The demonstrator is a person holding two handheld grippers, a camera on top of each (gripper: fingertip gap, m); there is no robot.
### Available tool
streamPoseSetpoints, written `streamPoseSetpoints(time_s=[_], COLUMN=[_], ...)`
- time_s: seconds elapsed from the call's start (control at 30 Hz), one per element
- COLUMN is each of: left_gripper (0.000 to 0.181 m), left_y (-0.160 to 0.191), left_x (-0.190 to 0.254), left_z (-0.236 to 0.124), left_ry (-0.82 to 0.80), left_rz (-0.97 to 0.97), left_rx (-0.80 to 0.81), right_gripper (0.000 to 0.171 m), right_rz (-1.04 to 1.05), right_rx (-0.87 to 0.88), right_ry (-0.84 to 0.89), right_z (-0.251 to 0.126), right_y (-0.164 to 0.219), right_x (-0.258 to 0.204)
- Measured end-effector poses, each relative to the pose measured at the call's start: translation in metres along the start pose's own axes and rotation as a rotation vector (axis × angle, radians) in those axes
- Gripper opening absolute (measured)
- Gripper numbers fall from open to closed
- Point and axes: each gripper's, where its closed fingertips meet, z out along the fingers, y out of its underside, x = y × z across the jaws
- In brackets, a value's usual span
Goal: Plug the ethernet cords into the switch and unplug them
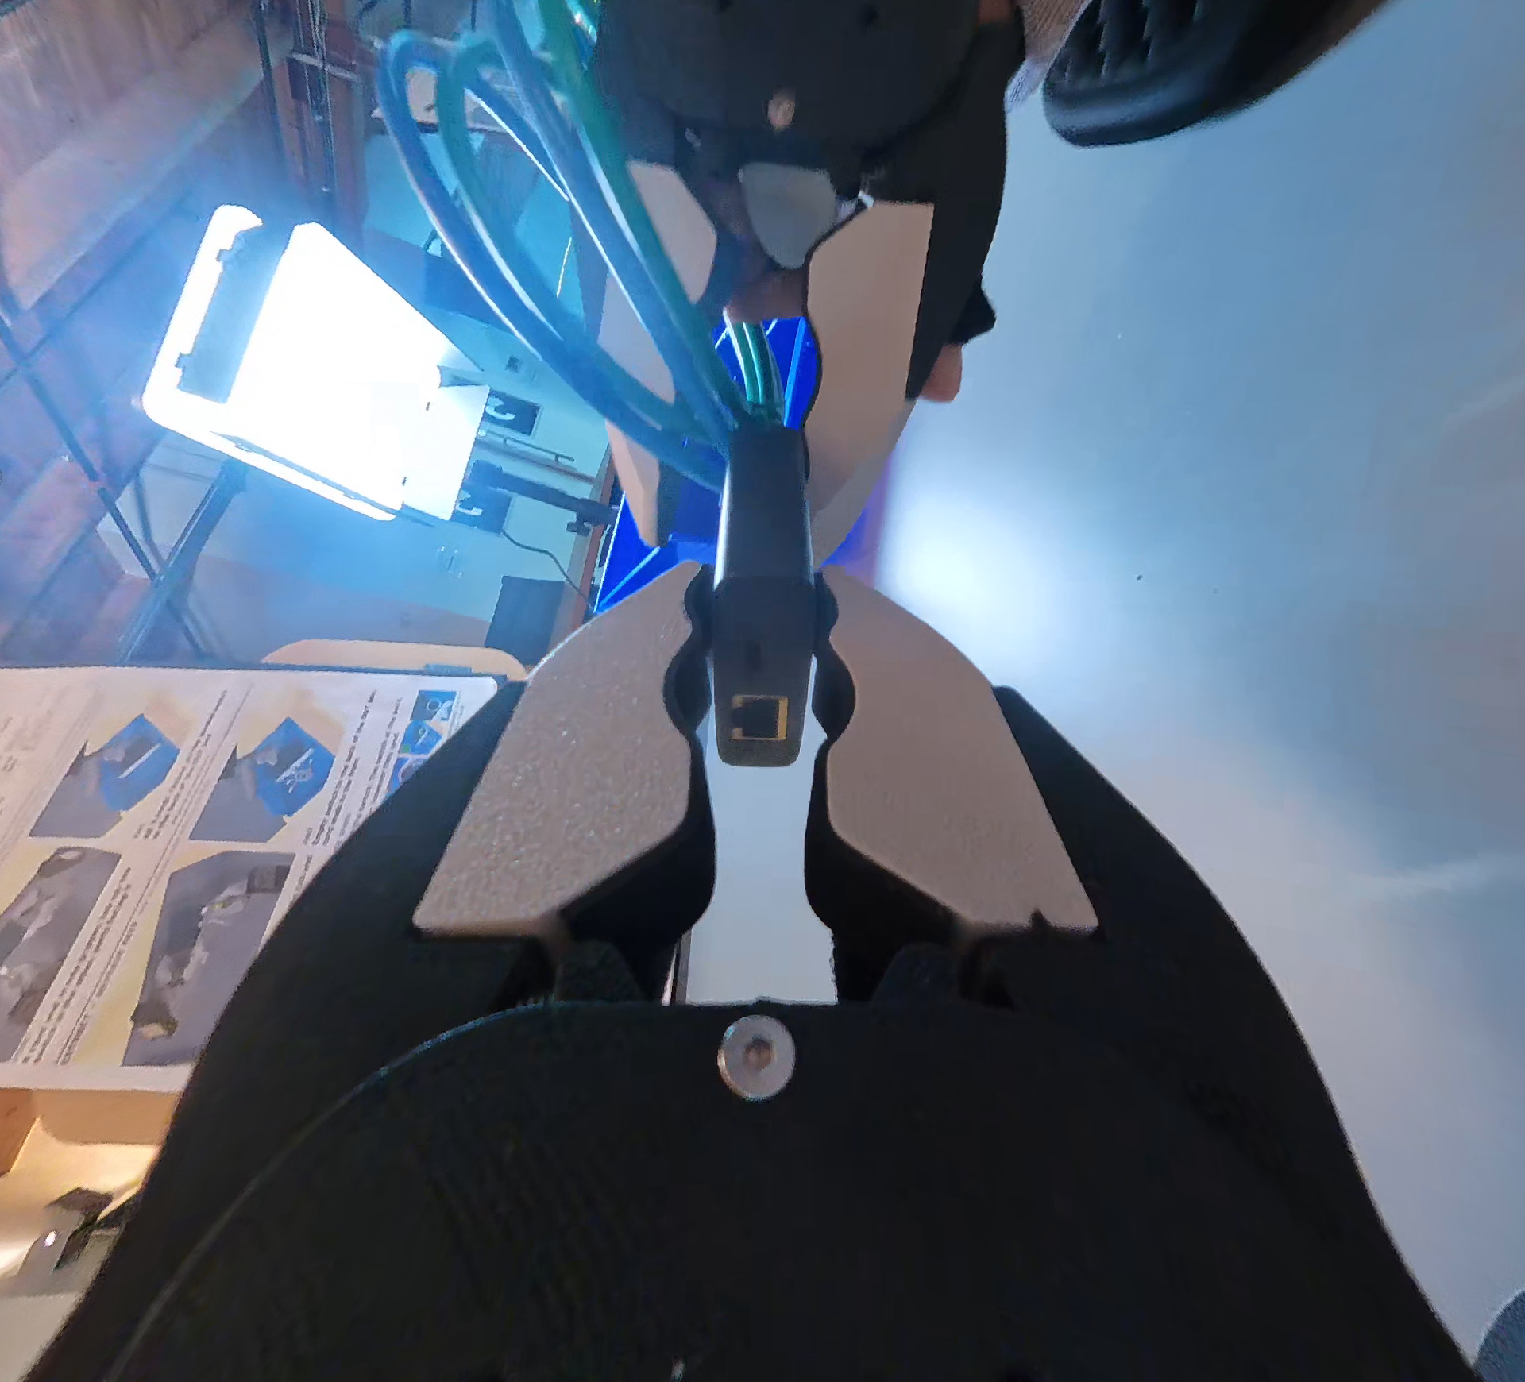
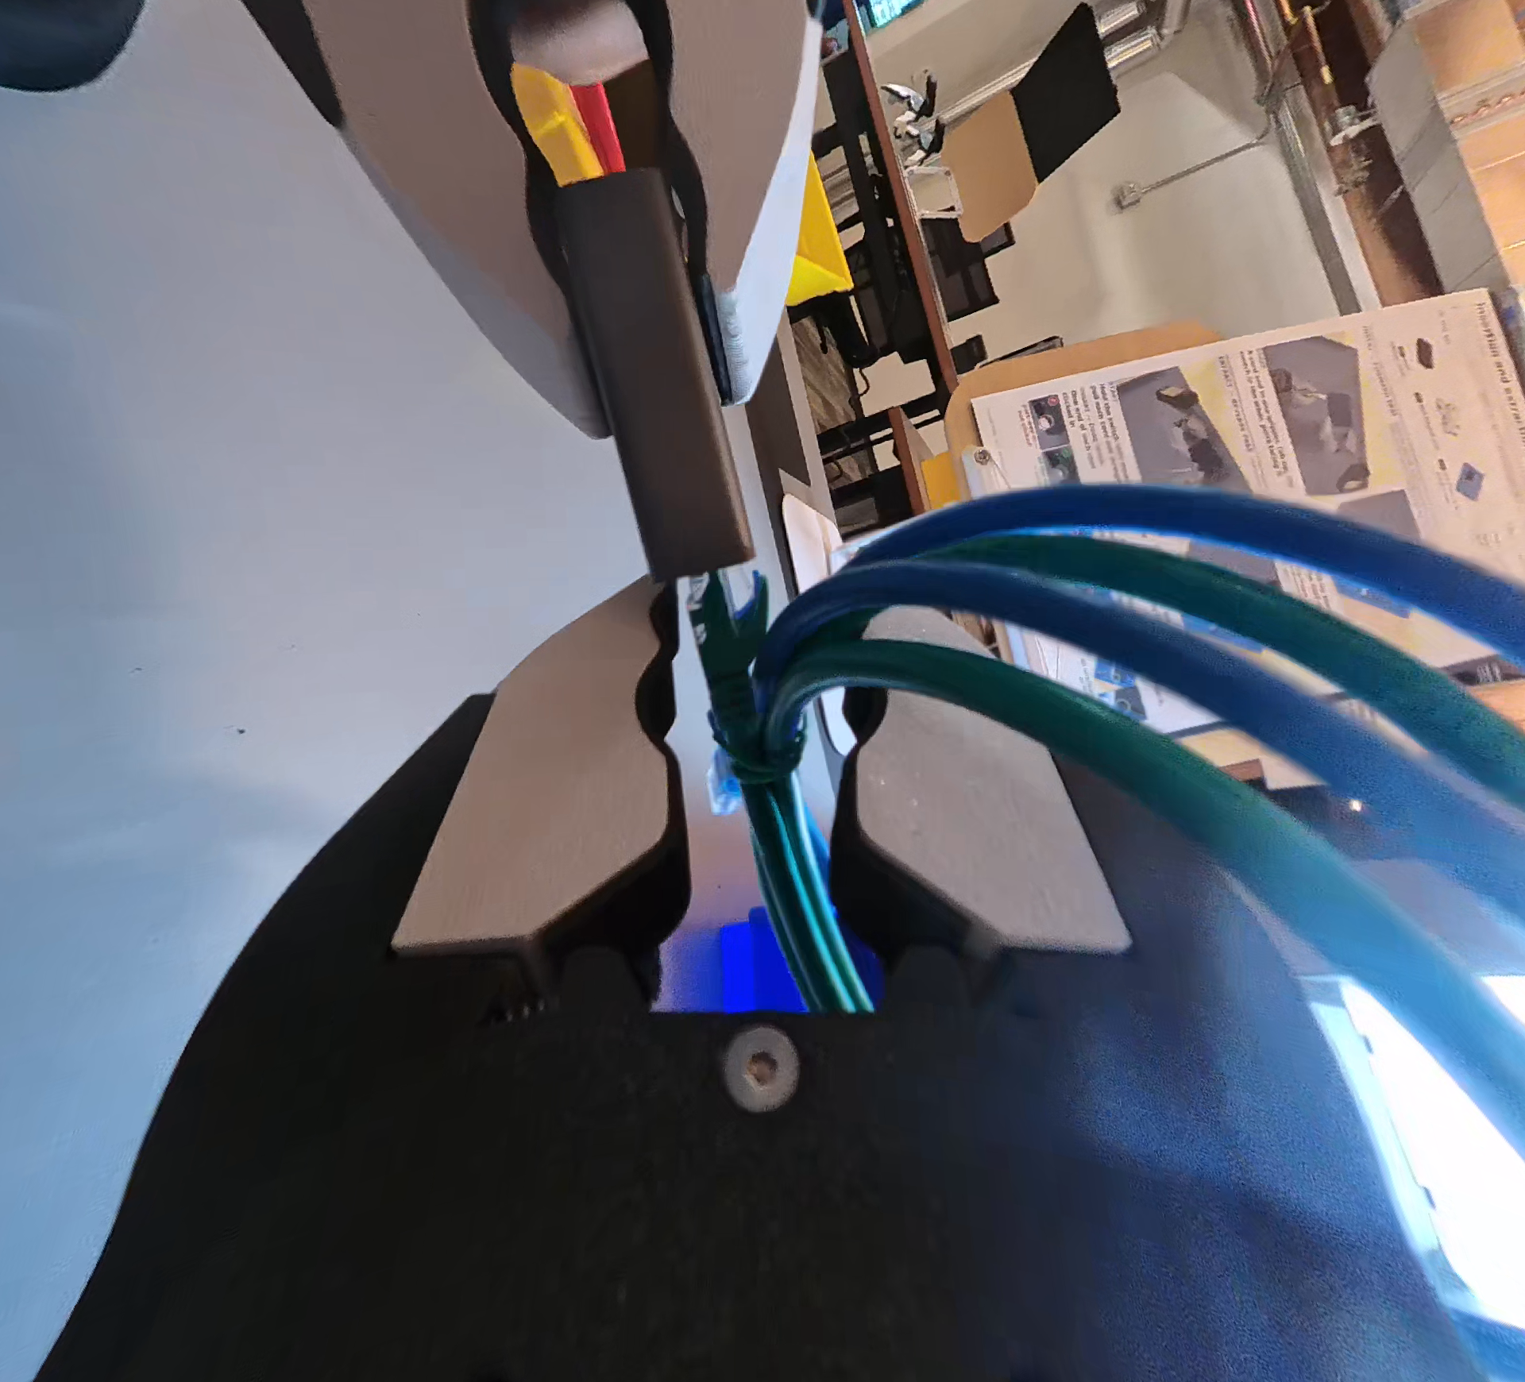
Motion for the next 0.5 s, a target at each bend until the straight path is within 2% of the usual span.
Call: streamPoseSetpoints(time_s=[0.13, 0.3, 0.5], left_gripper=[0.021, 0.021, 0.022], left_y=[-0.010, -0.007, 0.016], left_x=[0.006, 0.002, 0.006], left_z=[0.000, -0.001, 0.009], left_ry=[0.026, 0.019, 0.012], left_rz=[0.014, -0.006, -0.033], left_rx=[0.027, 0.035, -0.077], right_gripper=[0.042, 0.027, 0.026], right_rz=[0.017, -0.027, -0.102], right_rx=[-0.008, 0.055, -0.080], right_ry=[-0.044, -0.042, -0.001], right_z=[0.001, -0.007, 0.000], right_y=[0.002, -0.005, 0.009], right_x=[-0.005, -0.006, -0.005])
